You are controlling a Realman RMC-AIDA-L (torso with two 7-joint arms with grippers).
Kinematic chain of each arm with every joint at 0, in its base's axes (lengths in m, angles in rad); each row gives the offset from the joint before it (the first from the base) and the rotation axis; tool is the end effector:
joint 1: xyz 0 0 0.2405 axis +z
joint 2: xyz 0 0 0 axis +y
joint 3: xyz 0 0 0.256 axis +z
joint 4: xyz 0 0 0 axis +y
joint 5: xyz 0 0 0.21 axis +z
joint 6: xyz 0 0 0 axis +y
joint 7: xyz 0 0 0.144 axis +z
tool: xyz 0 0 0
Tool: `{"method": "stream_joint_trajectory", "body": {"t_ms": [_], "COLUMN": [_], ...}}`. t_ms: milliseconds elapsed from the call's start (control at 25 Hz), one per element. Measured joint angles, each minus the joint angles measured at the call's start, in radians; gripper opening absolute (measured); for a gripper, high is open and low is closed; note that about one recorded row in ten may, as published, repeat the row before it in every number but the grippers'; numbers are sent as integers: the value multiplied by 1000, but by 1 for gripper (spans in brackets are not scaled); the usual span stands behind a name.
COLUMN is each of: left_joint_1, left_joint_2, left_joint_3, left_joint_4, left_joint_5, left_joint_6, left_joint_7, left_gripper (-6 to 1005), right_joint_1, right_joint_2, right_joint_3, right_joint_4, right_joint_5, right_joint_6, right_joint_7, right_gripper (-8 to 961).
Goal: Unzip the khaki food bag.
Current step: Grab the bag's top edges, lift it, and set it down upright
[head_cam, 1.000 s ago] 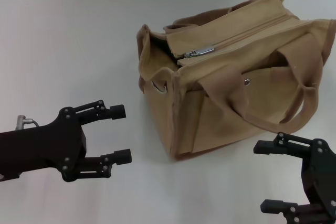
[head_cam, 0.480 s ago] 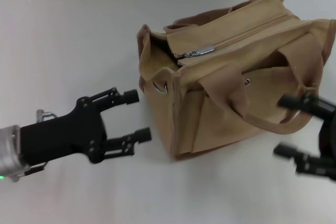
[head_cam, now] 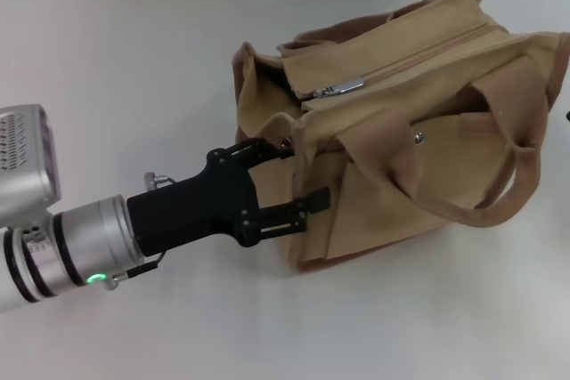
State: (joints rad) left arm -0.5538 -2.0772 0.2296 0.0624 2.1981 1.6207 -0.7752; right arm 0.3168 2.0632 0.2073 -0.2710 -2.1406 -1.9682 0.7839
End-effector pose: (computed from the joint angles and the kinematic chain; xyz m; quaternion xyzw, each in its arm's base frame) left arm -0.2541 0.2713 -0.0686 -0.8952 -0.1621 -0.3950 0.1277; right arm 0.3172 0.2251 0.0365 -0.7741 0.1580 0.4986 0.3566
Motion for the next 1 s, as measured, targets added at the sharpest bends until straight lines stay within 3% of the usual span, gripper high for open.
{"method": "stream_joint_trajectory", "body": {"t_ms": [400,1000], "left_joint_1": [4,24], "left_joint_2": [-1,1], "left_joint_3": [-19,-50], "left_joint_4": [-24,-21], "left_joint_5": [-25,-39], "left_joint_6": [-26,-23], "left_joint_7": [69,90], "left_gripper": [760,183], "right_joint_1": [4,10], "right_joint_2": [2,11], "right_joint_3": [3,4], "right_joint_4": [7,13], "right_joint_5": [7,8], "right_joint_6": [20,58], "right_joint_7": [0,0], "right_gripper": [842,842]}}
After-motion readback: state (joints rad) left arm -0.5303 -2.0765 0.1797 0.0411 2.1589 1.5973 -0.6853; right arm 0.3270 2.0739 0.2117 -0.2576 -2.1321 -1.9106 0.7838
